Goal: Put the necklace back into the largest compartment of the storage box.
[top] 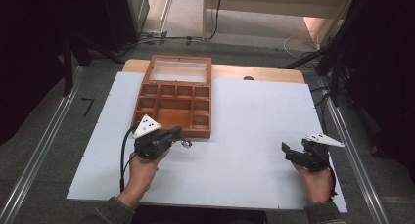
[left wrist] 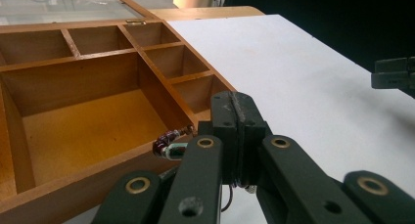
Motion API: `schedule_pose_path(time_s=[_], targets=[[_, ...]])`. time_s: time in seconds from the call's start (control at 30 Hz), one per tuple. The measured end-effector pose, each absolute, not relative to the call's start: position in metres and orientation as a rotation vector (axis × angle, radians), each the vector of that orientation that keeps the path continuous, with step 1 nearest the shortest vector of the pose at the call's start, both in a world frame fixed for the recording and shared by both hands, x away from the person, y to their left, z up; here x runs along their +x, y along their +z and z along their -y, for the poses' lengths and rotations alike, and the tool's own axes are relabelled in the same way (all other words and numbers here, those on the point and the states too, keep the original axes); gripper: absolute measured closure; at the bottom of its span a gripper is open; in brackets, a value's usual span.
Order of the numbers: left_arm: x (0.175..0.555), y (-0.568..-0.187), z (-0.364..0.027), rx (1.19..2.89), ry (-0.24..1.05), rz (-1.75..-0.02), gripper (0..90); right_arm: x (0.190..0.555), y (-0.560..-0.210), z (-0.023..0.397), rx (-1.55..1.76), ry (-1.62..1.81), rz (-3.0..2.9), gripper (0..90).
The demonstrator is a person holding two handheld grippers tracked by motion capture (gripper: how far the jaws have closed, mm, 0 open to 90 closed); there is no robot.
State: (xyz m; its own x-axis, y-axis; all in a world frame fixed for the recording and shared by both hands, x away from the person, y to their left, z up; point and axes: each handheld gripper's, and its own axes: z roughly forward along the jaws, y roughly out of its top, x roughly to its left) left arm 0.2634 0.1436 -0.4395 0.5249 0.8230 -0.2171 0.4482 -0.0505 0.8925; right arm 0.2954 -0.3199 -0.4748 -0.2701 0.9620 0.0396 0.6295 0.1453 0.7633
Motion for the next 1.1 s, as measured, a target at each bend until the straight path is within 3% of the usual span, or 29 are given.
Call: schedule_pose_path(time_s=[1.1], targets=[[0.298, -0.426, -0.154, 1.632, 0.471, -1.136, 89.6, 0.295, -0.475, 0.321, 1.518, 0.951, -1.966, 17.8]])
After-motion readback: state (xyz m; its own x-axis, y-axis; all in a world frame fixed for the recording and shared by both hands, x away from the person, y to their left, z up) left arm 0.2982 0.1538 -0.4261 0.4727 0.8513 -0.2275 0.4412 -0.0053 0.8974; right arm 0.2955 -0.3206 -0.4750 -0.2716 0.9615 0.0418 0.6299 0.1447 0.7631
